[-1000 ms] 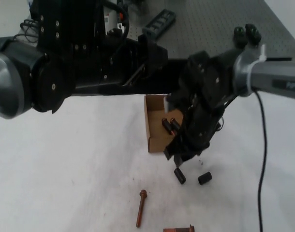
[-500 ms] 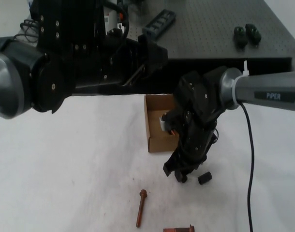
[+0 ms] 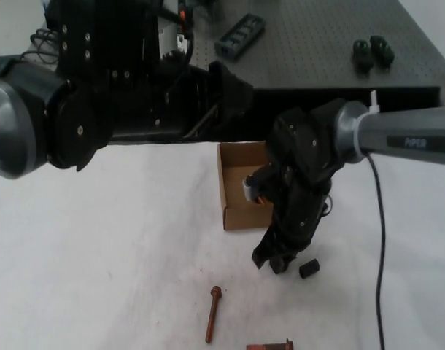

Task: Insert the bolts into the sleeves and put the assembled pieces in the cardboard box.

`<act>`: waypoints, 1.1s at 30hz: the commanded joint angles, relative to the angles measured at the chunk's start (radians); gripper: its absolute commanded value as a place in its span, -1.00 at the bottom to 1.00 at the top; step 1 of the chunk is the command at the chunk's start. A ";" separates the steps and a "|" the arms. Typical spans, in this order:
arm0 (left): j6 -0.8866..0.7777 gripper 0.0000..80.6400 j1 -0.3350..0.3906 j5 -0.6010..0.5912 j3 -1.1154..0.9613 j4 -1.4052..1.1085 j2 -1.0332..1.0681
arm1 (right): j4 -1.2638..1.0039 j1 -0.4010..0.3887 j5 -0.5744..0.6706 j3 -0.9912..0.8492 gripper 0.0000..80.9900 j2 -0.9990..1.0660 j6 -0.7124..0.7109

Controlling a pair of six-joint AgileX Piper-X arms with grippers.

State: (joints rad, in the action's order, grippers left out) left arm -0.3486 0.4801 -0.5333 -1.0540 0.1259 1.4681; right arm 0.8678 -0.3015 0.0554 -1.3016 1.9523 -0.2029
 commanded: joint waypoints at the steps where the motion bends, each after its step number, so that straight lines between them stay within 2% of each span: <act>1: 0.062 0.14 -0.002 -0.016 -0.007 0.077 -0.015 | 0.006 0.058 0.095 0.030 -0.94 -0.157 0.041; 4: 0.169 0.12 -0.002 -0.010 -0.031 0.197 -0.003 | -0.012 0.117 0.097 0.105 -0.94 -0.320 0.087; 8: 0.372 0.04 0.037 -0.010 -0.113 0.383 0.053 | -0.017 0.201 0.097 0.234 -0.94 -0.563 0.140; 12: 0.579 0.02 0.126 0.022 -0.235 0.576 0.167 | -0.008 0.276 0.097 0.338 -0.94 -0.768 0.163; 18: 0.854 0.02 0.282 0.215 -0.384 0.762 0.361 | 0.056 0.358 0.141 0.440 -0.94 -0.965 0.166; 23: 0.988 0.02 0.365 0.311 -0.413 0.802 0.461 | 0.101 0.381 0.142 0.493 -0.94 -1.035 0.166; 27: 1.077 0.02 0.405 0.384 -0.411 0.809 0.503 | 0.105 0.381 0.142 0.515 -0.94 -1.049 0.166; 33: 1.090 0.02 0.443 0.344 -0.411 0.795 0.537 | 0.105 0.381 0.142 0.518 -0.94 -1.051 0.166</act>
State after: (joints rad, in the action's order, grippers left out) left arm 0.7205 0.8988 -0.1691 -1.4495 0.9264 1.9911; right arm 0.9772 0.0759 0.1866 -0.7818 0.9141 -0.0428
